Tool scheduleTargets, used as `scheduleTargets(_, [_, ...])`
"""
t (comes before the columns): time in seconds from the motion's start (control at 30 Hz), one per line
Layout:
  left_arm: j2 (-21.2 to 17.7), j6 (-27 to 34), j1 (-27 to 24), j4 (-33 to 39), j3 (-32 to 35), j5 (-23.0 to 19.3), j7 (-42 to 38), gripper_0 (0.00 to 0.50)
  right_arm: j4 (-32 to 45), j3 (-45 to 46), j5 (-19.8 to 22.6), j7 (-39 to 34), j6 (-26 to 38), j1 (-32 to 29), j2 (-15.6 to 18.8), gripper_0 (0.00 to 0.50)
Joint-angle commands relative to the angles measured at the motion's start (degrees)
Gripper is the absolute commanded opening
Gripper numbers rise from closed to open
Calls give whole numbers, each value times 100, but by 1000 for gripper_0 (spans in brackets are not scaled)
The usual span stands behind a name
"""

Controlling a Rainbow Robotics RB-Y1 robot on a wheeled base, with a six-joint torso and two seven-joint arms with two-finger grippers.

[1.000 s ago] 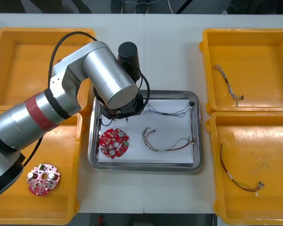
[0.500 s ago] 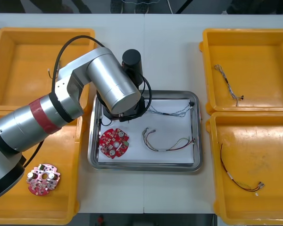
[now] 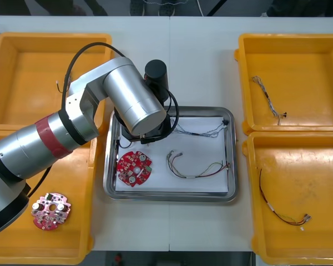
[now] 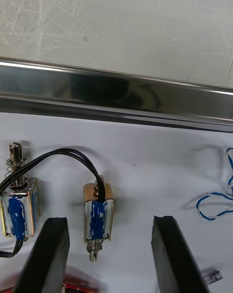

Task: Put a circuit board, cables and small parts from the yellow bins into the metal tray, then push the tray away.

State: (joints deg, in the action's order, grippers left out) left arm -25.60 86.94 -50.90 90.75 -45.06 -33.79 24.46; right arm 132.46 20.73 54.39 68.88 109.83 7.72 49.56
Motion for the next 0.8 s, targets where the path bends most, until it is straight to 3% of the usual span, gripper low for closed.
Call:
scheduleTargets(0.03, [135,-46,-25,48,-73,75,-56,500,166,168,37,-279,17,-104,1,500])
scheduleTargets(0.3, [126,376,-42,390,252,-5,-73,500,166,168,46,-297,17,-121,1,500])
scheduleTargets(0.57, [56,1264,-60,1252,938,-286,-82,500,166,177,46,-341,17,-165,1,500])
scheduleTargets(0.8, [-270,2099,-60,1990,1448,-585,-29,500,175,168,98,-279,17,-33,19,500])
